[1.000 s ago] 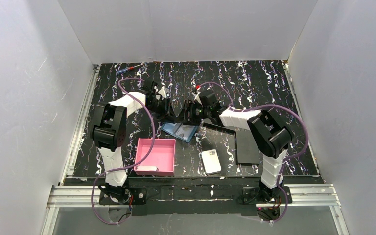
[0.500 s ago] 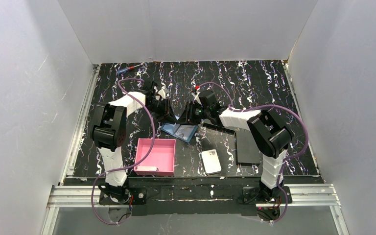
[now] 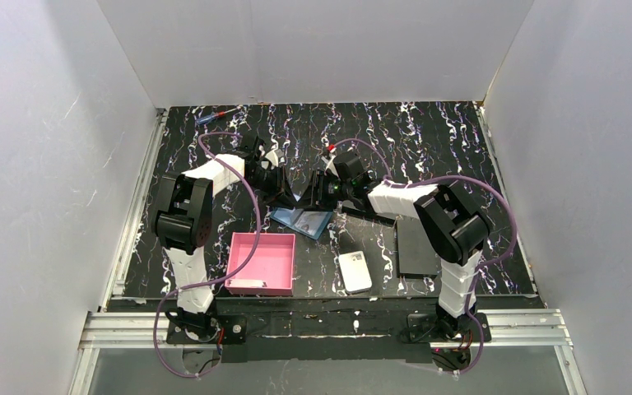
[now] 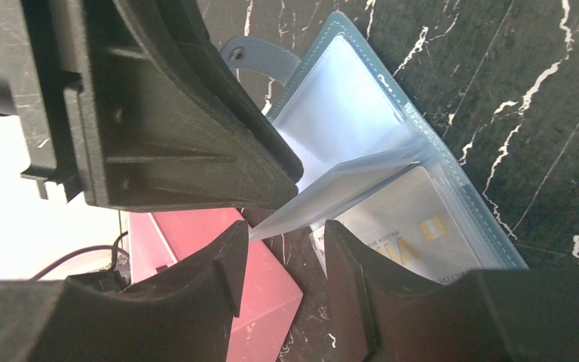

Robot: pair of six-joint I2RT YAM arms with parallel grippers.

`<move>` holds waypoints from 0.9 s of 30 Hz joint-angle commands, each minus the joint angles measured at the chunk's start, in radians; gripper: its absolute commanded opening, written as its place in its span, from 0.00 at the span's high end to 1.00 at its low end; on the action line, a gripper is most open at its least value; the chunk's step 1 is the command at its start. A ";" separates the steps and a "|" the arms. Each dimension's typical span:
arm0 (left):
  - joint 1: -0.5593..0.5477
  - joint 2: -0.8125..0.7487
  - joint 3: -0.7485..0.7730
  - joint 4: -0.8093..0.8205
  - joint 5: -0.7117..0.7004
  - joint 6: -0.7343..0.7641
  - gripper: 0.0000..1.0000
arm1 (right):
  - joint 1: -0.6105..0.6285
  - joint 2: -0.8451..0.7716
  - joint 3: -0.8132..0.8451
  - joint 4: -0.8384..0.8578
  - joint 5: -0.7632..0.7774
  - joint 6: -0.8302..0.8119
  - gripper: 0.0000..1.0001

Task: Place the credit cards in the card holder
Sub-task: Open the card holder at the center of the board.

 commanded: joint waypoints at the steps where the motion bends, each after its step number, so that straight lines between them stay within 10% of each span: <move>1: -0.005 -0.043 0.013 -0.019 0.012 0.017 0.77 | 0.007 0.026 0.036 0.014 0.011 -0.011 0.51; 10: -0.005 -0.048 0.023 -0.038 -0.009 0.032 0.74 | 0.008 0.014 0.027 -0.017 0.018 -0.031 0.59; 21: -0.006 -0.143 0.038 -0.128 -0.131 0.176 0.40 | 0.003 -0.009 0.002 -0.009 0.013 -0.032 0.63; 27: -0.025 -0.175 0.056 -0.208 -0.310 0.297 0.39 | -0.018 -0.005 -0.001 -0.002 -0.001 -0.033 0.67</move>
